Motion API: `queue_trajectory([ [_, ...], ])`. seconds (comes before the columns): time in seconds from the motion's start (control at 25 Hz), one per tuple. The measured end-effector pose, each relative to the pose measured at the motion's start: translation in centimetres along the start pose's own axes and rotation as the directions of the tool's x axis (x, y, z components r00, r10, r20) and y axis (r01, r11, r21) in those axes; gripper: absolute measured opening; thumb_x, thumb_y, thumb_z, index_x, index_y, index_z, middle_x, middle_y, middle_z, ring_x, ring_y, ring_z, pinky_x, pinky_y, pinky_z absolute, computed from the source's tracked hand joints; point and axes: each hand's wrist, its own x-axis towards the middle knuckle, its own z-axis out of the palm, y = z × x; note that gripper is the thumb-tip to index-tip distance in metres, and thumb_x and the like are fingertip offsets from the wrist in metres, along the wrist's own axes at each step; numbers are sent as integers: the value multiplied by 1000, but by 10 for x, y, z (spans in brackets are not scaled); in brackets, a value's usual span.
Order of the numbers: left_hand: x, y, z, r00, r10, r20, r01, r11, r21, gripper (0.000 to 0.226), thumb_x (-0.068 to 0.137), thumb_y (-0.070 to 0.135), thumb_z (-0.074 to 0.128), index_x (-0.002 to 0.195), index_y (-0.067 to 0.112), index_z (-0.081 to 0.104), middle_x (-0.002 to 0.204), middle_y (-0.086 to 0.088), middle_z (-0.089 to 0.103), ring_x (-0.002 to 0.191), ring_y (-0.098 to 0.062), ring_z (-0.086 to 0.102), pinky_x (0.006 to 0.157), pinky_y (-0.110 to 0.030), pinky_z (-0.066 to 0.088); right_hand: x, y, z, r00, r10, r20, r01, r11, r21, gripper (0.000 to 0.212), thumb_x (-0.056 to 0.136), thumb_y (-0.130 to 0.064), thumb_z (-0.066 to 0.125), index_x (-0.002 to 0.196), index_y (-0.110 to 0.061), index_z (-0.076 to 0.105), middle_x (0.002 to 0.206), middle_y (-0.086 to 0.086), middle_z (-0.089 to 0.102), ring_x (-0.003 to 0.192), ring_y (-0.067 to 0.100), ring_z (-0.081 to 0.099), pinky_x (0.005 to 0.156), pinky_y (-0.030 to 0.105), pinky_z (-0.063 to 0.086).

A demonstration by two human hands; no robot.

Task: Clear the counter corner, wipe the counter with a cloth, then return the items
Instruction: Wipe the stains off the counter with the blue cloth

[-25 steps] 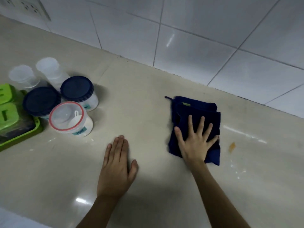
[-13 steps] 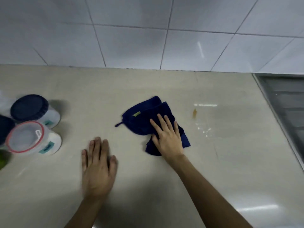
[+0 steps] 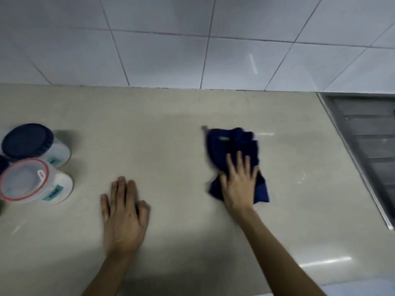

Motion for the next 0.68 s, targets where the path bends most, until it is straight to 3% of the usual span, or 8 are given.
queue_trajectory([
  [0.12, -1, 1, -1, 1000, 5, 23, -5, 1000, 11, 61, 90, 34, 29, 145, 7, 35, 157, -15, 27, 147, -27, 21, 119, -51, 12, -39, -26, 6, 962, -260, 86, 264, 964, -36, 59, 93, -43, 27, 149, -25, 25, 159, 7, 20, 147, 29, 12, 119, 52, 9],
  [0.24, -1, -1, -1, 1000, 14, 18, -15, 1000, 19, 61, 90, 34, 29, 144, 5, 37, 155, -15, 29, 146, -27, 23, 119, -51, 13, -44, 21, -7, 944, -313, 101, 317, 948, -32, 58, 96, -54, 17, 150, -32, 18, 161, -1, 10, 149, 19, 1, 120, 46, 5],
  [0.32, -1, -2, -1, 1000, 13, 11, -14, 1000, 11, 61, 90, 34, 29, 143, 5, 39, 155, -16, 31, 145, -27, 24, 119, -51, 14, -48, 68, -18, 967, -238, 92, 242, 970, -35, 62, 94, -60, 5, 150, -35, 16, 161, -3, 8, 148, 17, -1, 120, 46, 7],
  [0.44, -1, 0, 0, 1000, 12, -9, -12, 1000, 13, 61, 89, 33, 30, 141, 4, 40, 154, -17, 33, 145, -29, 26, 119, -51, 14, -54, 114, -30, 998, 30, 60, -29, 999, -20, 66, 90, -64, 2, 150, -37, 14, 161, 1, 9, 148, 21, 0, 119, 52, 8],
  [0.56, 0, 0, 0, 1000, 12, -7, -12, 1000, 27, 60, 89, 32, 31, 142, 4, 39, 154, -18, 32, 145, -29, 25, 119, -50, 12, -43, 95, -25, 965, 263, 7, -263, 964, -42, 69, 87, -63, 7, 149, -34, 17, 160, 10, 13, 147, 33, 5, 116, 59, 6],
  [0.6, 0, 0, 1, 1000, 13, 1, -13, 999, 38, 60, 89, 32, 31, 142, 4, 38, 154, -17, 31, 145, -29, 24, 120, -50, 11, -40, 76, -20, 962, 274, 13, -273, 961, -32, 69, 87, -61, 9, 149, -32, 20, 160, 11, 16, 146, 36, 8, 115, 61, 7],
  [0.68, 0, 0, 0, 1000, 12, 15, -13, 999, 37, 61, 90, 33, 29, 143, 5, 38, 155, -16, 30, 146, -28, 23, 120, -50, 10, -46, 25, -7, 992, 124, 29, -123, 992, -26, 66, 89, -57, 18, 146, -28, 31, 156, 14, 25, 143, 41, 19, 112, 65, 15],
])
